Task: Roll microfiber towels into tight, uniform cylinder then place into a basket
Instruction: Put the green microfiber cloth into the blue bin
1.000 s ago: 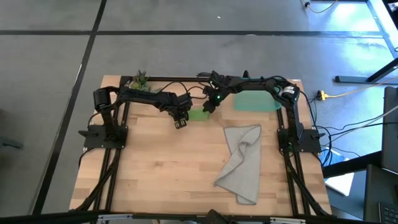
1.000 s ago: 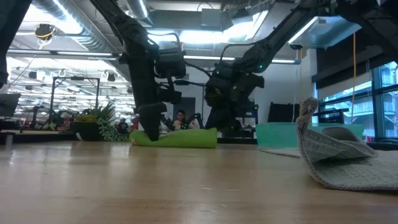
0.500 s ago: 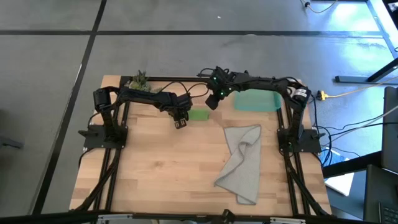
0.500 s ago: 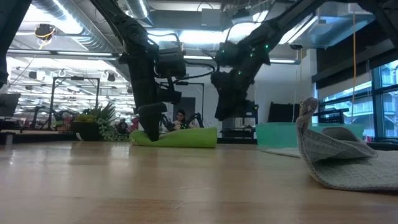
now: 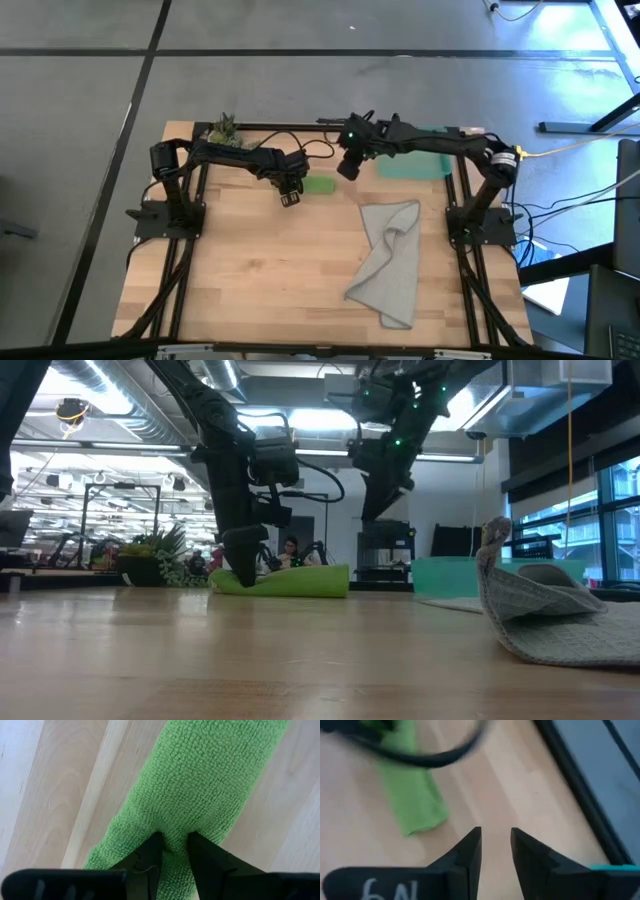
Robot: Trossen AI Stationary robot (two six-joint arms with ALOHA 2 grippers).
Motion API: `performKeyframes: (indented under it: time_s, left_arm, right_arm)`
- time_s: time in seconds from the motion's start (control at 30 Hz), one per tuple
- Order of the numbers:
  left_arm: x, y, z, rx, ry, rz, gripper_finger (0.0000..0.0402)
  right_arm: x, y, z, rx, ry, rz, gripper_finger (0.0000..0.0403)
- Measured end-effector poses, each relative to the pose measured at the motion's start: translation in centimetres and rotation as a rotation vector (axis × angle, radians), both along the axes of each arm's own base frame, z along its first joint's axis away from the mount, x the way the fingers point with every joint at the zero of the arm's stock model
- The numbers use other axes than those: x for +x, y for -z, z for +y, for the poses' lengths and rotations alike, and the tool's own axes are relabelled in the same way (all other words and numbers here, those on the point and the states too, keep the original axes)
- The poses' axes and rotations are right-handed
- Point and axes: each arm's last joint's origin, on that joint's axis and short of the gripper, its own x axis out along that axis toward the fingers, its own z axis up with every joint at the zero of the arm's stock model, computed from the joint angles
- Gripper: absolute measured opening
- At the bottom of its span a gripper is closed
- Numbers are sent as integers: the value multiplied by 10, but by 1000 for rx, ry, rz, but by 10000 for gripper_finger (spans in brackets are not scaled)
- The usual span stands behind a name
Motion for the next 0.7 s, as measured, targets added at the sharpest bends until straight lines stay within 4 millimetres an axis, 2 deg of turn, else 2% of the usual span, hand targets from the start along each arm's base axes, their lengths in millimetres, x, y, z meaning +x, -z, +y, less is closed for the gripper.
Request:
performKeyframes:
  time_s: [0.13,0.4,0.7]
  left_arm:
    - [0,0,0,1,3,1,94]
    - [0,0,0,1,4,1,94]
    - [0,0,0,1,4,1,94]
  right_arm:
    - [8,4,24,-24,-111,6,106]
    - [16,41,63,-105,-299,-61,106]
    - [20,45,93,-139,-429,-67,106]
